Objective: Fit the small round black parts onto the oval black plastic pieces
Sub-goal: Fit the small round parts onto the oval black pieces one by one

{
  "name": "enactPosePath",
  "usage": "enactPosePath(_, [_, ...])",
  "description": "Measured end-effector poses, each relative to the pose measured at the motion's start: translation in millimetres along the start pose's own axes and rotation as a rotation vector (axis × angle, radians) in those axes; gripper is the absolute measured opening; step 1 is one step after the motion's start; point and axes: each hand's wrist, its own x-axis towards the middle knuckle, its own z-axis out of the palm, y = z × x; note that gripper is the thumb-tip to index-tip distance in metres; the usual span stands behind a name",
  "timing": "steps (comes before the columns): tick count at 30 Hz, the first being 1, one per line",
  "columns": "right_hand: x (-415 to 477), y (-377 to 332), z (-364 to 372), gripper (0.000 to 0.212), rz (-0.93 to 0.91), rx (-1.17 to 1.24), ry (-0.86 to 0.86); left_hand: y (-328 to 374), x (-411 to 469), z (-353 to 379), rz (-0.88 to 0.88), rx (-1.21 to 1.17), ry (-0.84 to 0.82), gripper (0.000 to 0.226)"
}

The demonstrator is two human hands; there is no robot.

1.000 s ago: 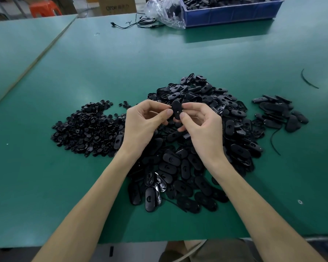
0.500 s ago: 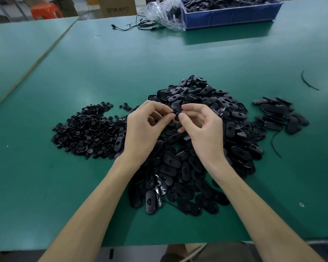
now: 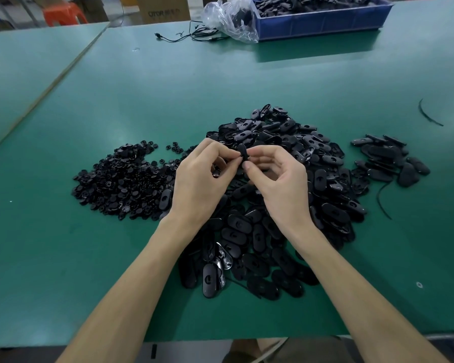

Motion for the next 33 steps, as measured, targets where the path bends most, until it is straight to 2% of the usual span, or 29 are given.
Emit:
enactPosePath(6, [1.7, 1.3, -0.9, 0.019, -0.002, 0.000, -0.012, -0.3, 2.2, -1.3, -0.031, -0.074, -0.021, 0.005])
enactPosePath(11, [4.3, 2.0, -2.0, 0.018, 0.011, 0.057, -0.006, 1.9, 3.8, -1.3, -0.196, -0.180, -0.088, 0.011])
enactPosePath(15, [2.5, 0.2, -2.1, 0.020, 0.003, 0.046, -0.031, 3.0, 5.2, -3.4, -0.315, -0.286, -0.087, 0.023])
enactPosePath(20, [2.7, -2.0, -3.5, 0.023, -0.005, 0.030, -0.048, 3.0, 6.5, -5.4, -0.393, -0.409, -0.098, 0.048])
enactPosePath(27, [3.4, -2.3, -3.5, 0.023, -0.020, 0.021, -0.058, 1.8, 7.7, -5.3, -0.469, -0.571, -0.172, 0.033])
enactPosePath(33, [2.9, -2.4, -2.1, 0.021, -0.039, 0.015, -0.049, 1.8, 8.4, -7.5, -0.549, -0.691, -0.217, 0.030])
